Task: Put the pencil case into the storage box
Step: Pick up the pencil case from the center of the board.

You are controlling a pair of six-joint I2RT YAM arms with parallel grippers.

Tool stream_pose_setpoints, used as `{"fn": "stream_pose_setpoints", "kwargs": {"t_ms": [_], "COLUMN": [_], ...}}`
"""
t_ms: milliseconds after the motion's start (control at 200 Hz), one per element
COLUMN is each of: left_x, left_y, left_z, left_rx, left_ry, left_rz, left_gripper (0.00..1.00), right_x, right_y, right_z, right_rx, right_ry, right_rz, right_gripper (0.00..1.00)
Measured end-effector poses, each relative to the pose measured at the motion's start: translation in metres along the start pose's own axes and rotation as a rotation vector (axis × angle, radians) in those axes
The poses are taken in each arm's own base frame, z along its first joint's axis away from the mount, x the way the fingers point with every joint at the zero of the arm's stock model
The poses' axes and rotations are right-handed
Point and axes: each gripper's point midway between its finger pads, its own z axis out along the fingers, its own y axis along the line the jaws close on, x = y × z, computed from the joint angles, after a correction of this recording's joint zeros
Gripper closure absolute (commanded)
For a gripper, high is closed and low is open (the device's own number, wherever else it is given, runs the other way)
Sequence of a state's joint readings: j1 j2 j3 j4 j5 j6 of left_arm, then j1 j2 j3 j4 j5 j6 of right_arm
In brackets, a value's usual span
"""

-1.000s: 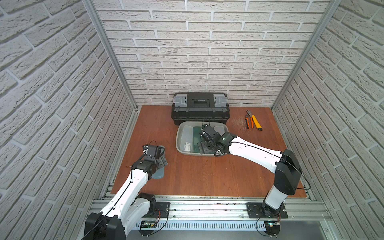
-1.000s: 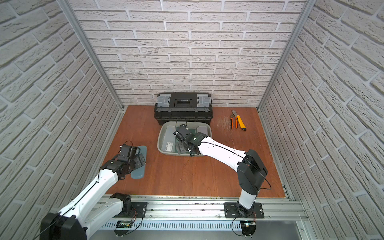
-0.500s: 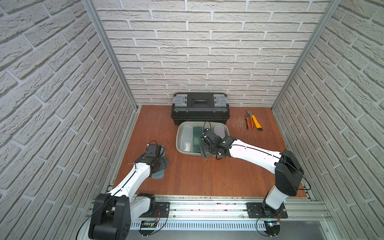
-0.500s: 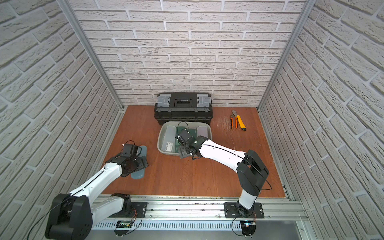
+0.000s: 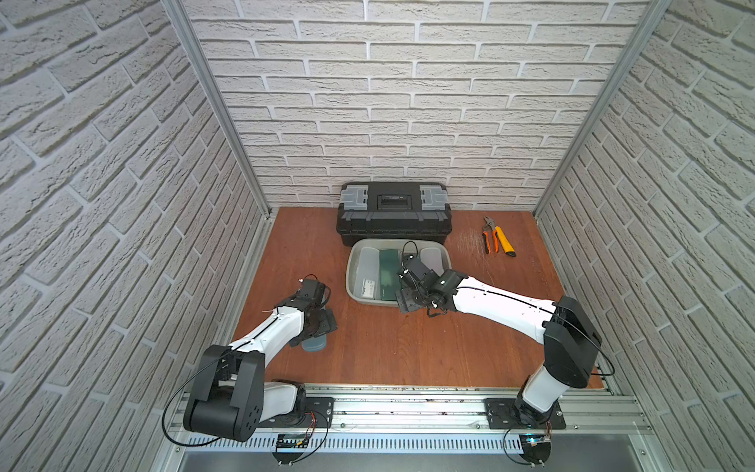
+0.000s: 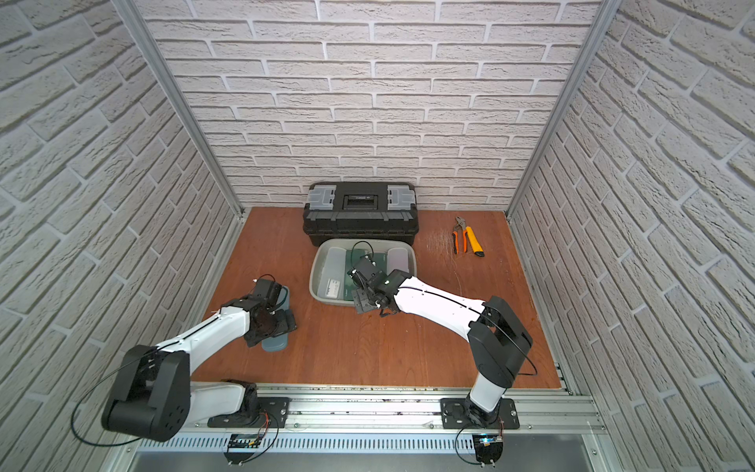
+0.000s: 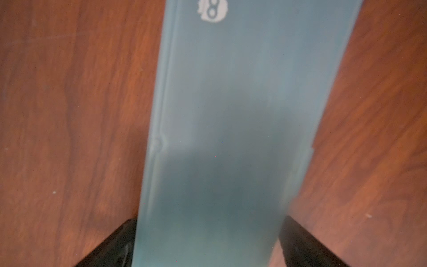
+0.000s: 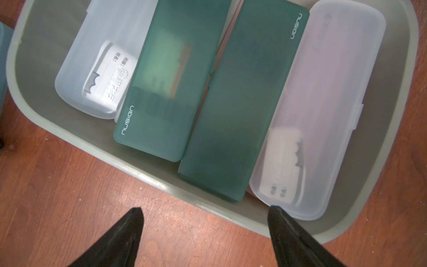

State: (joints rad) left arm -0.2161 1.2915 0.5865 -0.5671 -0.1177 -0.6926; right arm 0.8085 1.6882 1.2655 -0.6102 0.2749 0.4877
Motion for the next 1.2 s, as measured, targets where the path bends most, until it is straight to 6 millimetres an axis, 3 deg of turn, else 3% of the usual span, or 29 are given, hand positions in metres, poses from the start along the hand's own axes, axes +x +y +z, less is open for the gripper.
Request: {"fn": "stream_pose_setpoints", "kwargs": {"t_ms": [110, 330, 545, 675, 915, 1020, 1200], "left_x": [-0.002, -0.003, -0.003, -0.013, -0.042, -0.053, -0.072], "left_y": [-0.008, -0.013, -0.017, -0.018, -0.03, -0.047, -0.092], "left_z": [0.0, 0.0, -0.008, -0.029, -0.085, -0.106, -0.131], "left_rx": [-0.005, -0.005, 0.0, 0.024, 0.091, 0.125, 0.173], "left_ry": [-0.003, -0.014, -0.041, -0.103, -0.257, -0.295, -0.343], "left_rz": [0.028, 0.032, 0.044, 0.038, 0.058, 0.117, 0.26], "left_gripper": [0.16, 0.3, 0.31, 0.33, 0.32, 0.31, 0.31], "right_x": [0.0, -0.001, -0.003, -0.004, -0.008, -0.011, -0.021], "right_y": [-0.002, -0.006, -0.01, -0.011, -0.011, -0.014, -0.031], "right_z": [-0.001, -0.006, -0.011, -0.013, -0.017, -0.021, -0.035], "right_rx": [0.006, 0.018, 0.029, 0.027, 0.005, -0.033, -0.049], "right_ry": [-0.005, -0.021, -0.039, -0.045, -0.061, -0.074, -0.126], "right_rz": [0.001, 0.0, -0.003, -0.006, 0.01, 0.046, 0.104], "right_gripper": [0.12, 0.12, 0.13, 0.13, 0.13, 0.13, 0.13]}}
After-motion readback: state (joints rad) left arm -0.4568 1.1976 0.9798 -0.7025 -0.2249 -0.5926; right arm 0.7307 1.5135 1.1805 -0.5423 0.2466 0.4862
